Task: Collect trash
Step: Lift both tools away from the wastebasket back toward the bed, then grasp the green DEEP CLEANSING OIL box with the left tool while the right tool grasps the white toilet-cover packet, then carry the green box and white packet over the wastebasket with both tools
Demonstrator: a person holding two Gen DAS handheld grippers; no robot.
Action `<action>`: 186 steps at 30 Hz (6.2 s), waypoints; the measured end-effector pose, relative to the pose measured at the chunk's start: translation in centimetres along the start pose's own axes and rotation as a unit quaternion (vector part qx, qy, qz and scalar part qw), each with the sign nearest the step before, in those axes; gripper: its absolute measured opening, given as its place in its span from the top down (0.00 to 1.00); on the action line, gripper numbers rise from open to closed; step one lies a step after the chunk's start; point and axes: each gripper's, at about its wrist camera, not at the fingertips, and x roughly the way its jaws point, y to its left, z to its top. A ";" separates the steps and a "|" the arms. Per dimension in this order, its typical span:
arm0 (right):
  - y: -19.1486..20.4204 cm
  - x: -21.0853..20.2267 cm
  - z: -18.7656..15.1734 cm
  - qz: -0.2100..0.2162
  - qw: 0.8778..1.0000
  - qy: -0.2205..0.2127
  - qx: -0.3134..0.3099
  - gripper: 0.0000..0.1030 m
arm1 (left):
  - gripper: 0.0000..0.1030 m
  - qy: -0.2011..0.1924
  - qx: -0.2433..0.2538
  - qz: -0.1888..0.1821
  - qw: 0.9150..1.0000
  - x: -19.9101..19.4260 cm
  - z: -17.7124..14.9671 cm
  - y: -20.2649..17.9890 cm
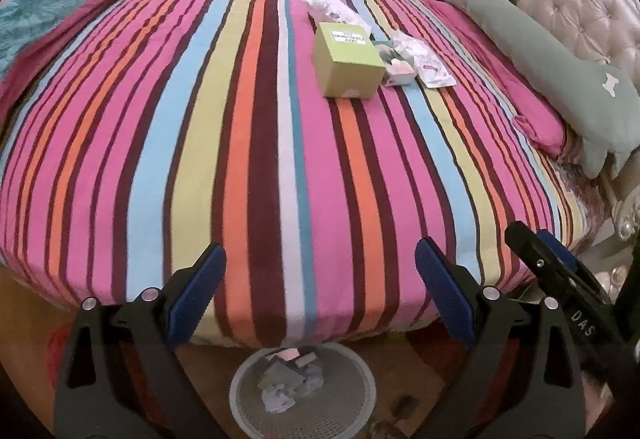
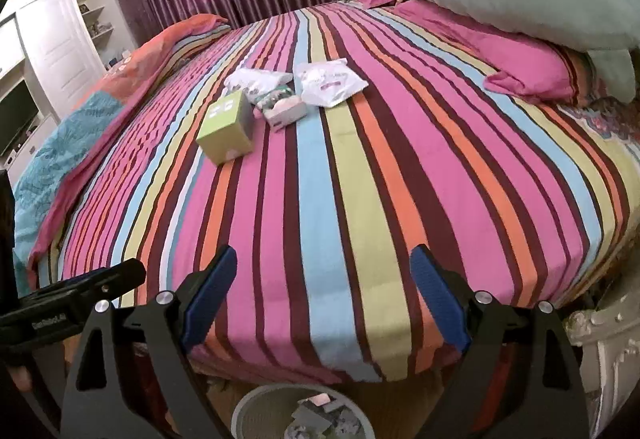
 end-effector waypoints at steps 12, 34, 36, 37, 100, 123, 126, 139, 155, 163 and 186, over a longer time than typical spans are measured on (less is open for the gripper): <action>-0.5 2.6 3.8 -0.008 0.999 -0.006 -0.033 0.18 | 0.10 0.004 -0.035 -0.010 0.999 3.0 5.8 -0.7; -0.9 8.0 9.3 -0.024 0.998 -0.006 -0.056 0.18 | 0.10 0.034 -0.077 -0.024 0.996 9.5 13.0 -2.3; -1.0 8.4 9.7 -0.026 0.998 -0.005 -0.056 0.18 | 0.10 0.036 -0.079 -0.024 0.996 10.0 13.3 -2.3; -1.1 8.7 9.9 -0.027 0.998 -0.005 -0.056 0.18 | 0.10 0.037 -0.078 -0.022 0.996 10.2 13.5 -2.4; 0.2 21.5 19.0 -0.027 0.991 0.069 -0.109 0.08 | 0.25 0.046 -0.035 0.025 0.998 15.7 18.0 -3.2; -1.1 15.4 17.3 -0.026 0.996 0.052 -0.069 0.47 | 0.42 0.005 -0.024 0.019 1.000 10.8 15.8 -0.9; -1.8 13.8 16.5 -0.034 0.996 0.047 -0.060 0.47 | 0.42 0.003 -0.025 0.017 1.000 9.8 15.1 -0.6; -3.5 6.2 10.9 -0.006 1.000 0.029 -0.009 0.47 | 0.42 -0.008 0.001 0.007 1.000 3.8 8.5 0.8; -1.0 -2.3 0.4 0.077 0.996 0.046 0.008 0.47 | 0.42 0.008 0.055 -0.015 0.998 -2.4 -3.6 2.1; 0.3 -3.0 -6.5 0.090 0.990 0.112 0.008 0.47 | 0.42 0.061 0.080 -0.019 0.995 -2.6 -10.5 2.1; 0.1 8.3 -16.9 0.059 0.917 0.390 0.065 0.47 | 0.42 0.309 0.047 0.011 0.950 10.8 -18.7 2.8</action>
